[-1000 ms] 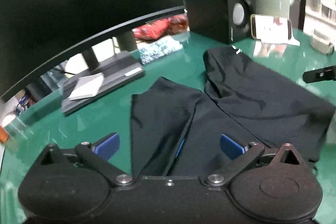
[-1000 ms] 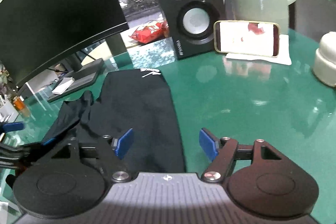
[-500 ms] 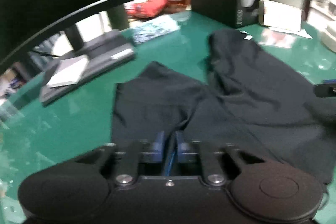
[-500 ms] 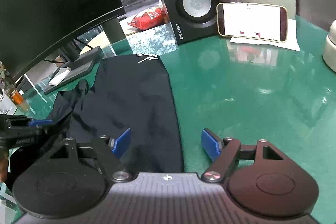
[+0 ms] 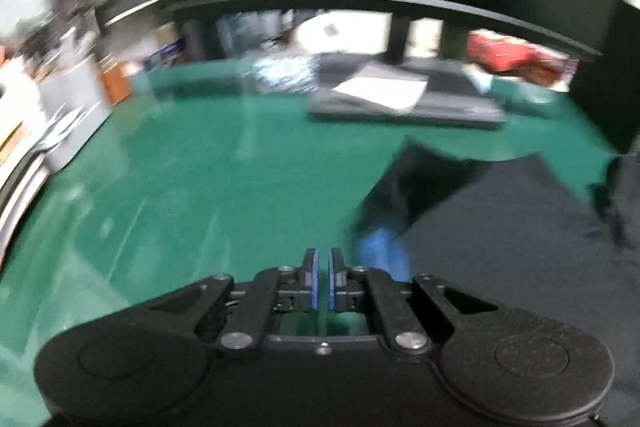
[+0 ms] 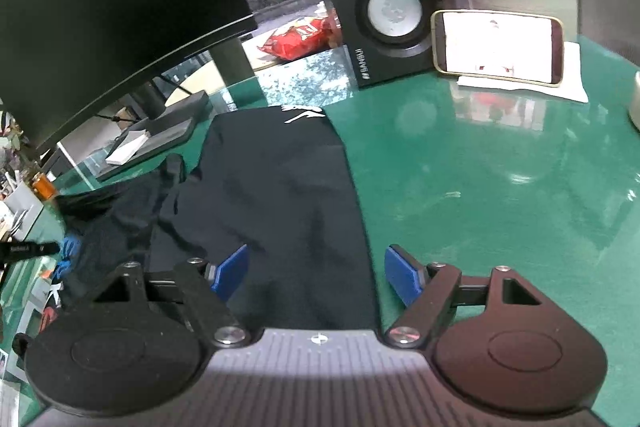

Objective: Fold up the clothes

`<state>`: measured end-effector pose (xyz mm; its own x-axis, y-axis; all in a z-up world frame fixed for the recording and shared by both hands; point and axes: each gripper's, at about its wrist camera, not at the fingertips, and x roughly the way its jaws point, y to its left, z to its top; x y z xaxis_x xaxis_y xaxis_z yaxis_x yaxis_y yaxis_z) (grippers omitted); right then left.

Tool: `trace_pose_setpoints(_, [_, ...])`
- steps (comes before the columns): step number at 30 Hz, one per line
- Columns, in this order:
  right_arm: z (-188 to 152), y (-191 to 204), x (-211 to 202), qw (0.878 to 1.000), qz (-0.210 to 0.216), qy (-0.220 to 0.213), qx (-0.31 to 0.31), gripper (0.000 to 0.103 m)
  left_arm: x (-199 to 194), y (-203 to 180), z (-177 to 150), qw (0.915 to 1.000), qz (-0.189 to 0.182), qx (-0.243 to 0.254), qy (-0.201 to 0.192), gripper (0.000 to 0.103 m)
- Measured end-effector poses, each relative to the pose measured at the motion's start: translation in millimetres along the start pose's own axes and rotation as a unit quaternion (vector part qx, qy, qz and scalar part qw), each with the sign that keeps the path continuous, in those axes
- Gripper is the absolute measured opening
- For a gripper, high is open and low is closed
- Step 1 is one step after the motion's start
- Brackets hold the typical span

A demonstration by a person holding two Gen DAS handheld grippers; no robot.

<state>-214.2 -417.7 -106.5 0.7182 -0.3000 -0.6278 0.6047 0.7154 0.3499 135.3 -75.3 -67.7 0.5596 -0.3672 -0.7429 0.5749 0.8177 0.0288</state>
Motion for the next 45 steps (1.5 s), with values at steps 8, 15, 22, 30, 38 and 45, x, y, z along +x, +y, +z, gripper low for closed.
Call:
trace_pose_setpoints(8, [-1.8, 12.5, 0.2, 1.0, 0.001, 0.002, -0.024, 0.079, -27.5, -26.7, 3.9, 0.9959, -0.031, 0.058, -0.061, 0.084])
trace_pose_setpoints(15, [-18.1, 2.2, -18.0, 1.0, -0.019, 0.007, -0.02, 0.079, -35.1, -93.5, -29.4, 0.9727, -0.16, 0.167, -0.021, 0.087])
trace_pose_setpoints(22, [-42.9, -43.1, -60.4, 0.993, 0.019, 0.001, 0.119, 0.072, -41.1, -69.2, -49.0, 0.9717, -0.193, 0.136, 0.007, 0.097])
trace_pose_setpoints(30, [-59.7, -47.5, -62.4, 0.985, 0.085, 0.011, 0.151, 0.055, -68.9, -40.8, -79.5, 0.9736, -0.199, 0.111, 0.009, 0.103])
trace_pose_setpoints(38, [-72.6, -8.6, -70.4, 0.999, 0.02, -0.013, -0.038, 0.065, -72.1, -29.5, -94.1, 0.9786, -0.181, 0.097, 0.012, 0.103])
trace_pose_setpoints(45, [-70.4, -8.2, -66.7, 0.996, -0.024, -0.026, -0.084, 0.051, -63.6, -35.6, -87.9, 0.9826, -0.173, 0.066, -0.004, 0.102])
